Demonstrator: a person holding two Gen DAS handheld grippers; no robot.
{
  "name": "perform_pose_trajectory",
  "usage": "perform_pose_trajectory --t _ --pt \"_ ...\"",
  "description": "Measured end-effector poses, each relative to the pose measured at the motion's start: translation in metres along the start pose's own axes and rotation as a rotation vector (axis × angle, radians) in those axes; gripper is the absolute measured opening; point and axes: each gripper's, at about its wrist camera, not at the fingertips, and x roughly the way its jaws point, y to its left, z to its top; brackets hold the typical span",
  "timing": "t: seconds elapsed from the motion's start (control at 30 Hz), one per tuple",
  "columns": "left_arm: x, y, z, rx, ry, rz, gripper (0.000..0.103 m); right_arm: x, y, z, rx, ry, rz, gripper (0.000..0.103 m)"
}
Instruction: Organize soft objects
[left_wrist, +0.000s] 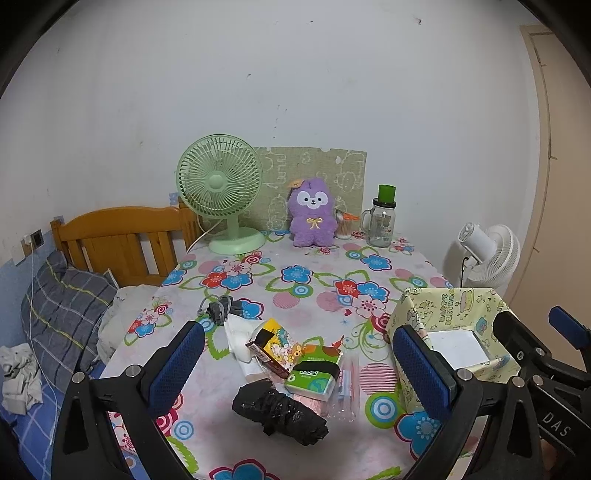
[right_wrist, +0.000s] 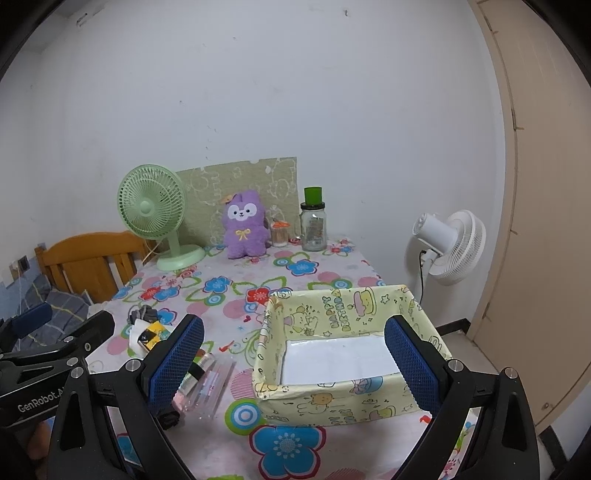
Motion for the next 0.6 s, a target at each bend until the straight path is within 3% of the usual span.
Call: perform_pose_trajectory --t 0.6 --pt "0.0003 0.0005 0.0029 0.001 0.001 0.001 0.102 0.0002 -0.0013 0.0026 0.007 -0.001 -0.003 0.100"
